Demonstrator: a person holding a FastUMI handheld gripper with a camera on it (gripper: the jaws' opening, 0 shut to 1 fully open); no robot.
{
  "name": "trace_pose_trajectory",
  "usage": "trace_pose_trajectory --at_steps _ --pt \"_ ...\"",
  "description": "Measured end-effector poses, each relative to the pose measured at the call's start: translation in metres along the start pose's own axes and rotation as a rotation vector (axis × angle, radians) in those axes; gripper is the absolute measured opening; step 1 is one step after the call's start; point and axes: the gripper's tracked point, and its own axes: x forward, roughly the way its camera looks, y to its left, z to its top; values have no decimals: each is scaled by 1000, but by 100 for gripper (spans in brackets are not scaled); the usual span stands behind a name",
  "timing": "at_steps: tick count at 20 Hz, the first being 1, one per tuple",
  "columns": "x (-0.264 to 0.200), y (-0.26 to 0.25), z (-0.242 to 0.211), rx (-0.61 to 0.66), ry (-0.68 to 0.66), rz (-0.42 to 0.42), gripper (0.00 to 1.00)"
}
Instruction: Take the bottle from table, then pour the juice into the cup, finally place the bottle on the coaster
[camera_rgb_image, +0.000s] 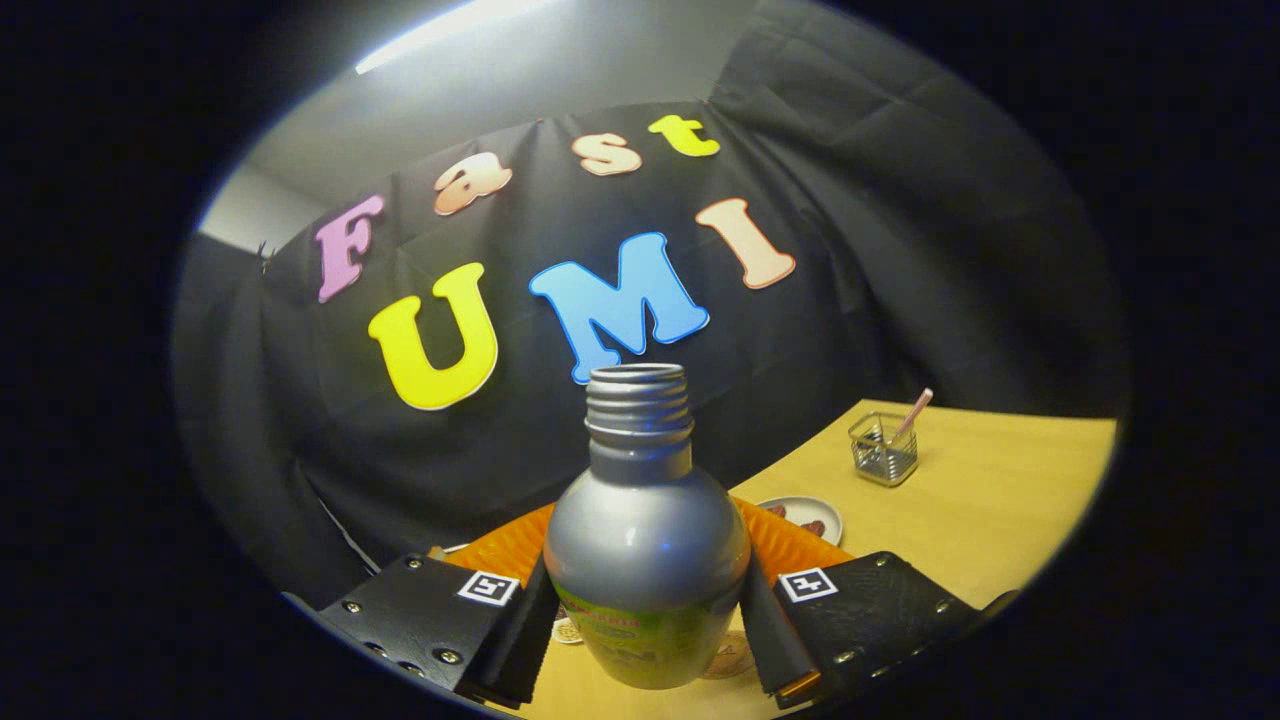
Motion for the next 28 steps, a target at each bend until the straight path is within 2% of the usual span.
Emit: trace_pose_trajectory --at_steps 2,4,10,13,17,22,28 --pt "1 11 11 -140 -28 -17 80" --pt "3 19 12 -209 -50 1 80" --pt "14 32 -11 -276 -47 20 80" --pt "24 36 -37 -295 -14 32 80" --pt "38 40 -57 -387 3 39 80" --pt "55 35 -82 -356 -25 53 80" --pt "77 11 -140 -390 64 39 80"
